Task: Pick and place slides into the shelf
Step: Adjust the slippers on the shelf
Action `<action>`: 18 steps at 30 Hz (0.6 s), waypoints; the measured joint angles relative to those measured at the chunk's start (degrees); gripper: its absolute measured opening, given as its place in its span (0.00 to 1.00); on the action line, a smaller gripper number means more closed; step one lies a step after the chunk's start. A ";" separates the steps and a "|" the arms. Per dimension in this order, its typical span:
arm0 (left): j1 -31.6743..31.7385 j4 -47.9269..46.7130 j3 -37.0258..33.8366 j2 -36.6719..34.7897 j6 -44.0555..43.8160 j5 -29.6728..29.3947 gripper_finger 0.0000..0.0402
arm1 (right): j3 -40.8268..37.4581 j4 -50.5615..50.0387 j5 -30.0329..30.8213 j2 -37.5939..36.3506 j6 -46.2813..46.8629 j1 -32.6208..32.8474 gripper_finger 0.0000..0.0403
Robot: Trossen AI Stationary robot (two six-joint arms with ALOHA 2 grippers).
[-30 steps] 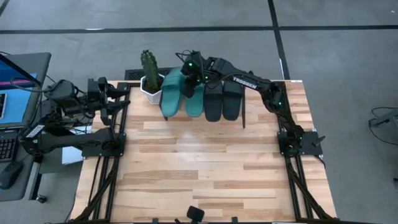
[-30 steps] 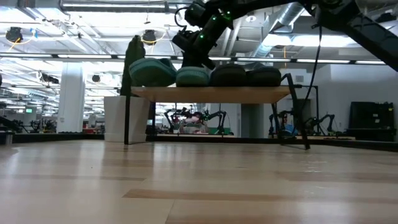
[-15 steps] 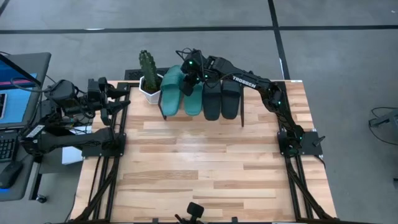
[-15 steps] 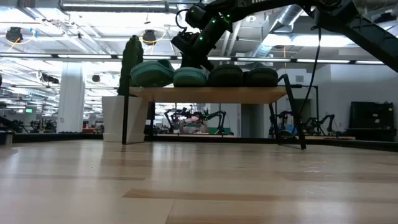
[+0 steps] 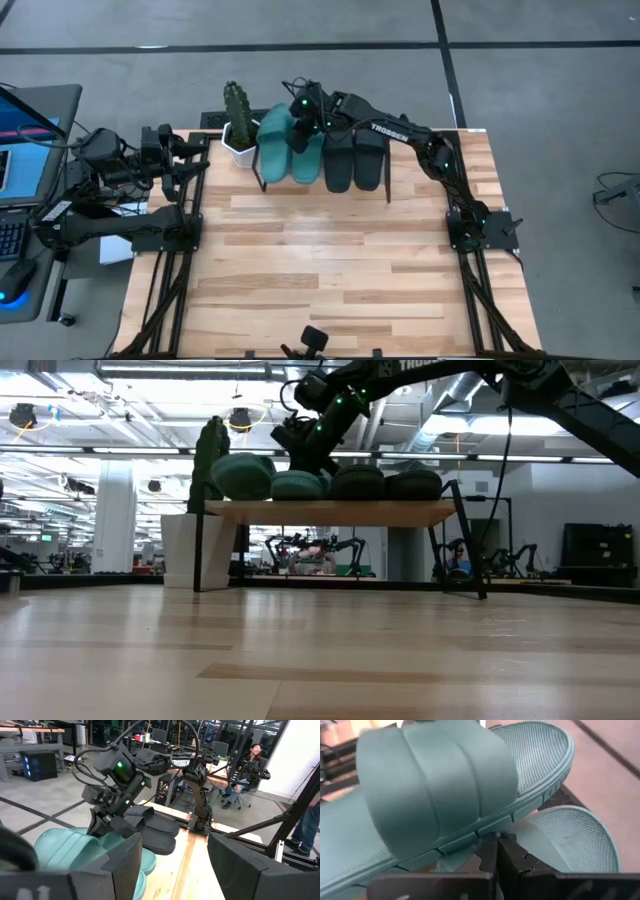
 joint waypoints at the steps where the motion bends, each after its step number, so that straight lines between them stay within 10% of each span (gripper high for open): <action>1: -0.02 0.00 0.00 0.00 -0.02 0.02 0.53 | -0.02 0.23 1.08 0.04 0.00 0.25 0.00; 18: 0.00 -1.40 -0.02 0.00 0.44 -0.07 0.53 | 1.94 0.76 15.67 -5.08 -1.53 0.75 0.00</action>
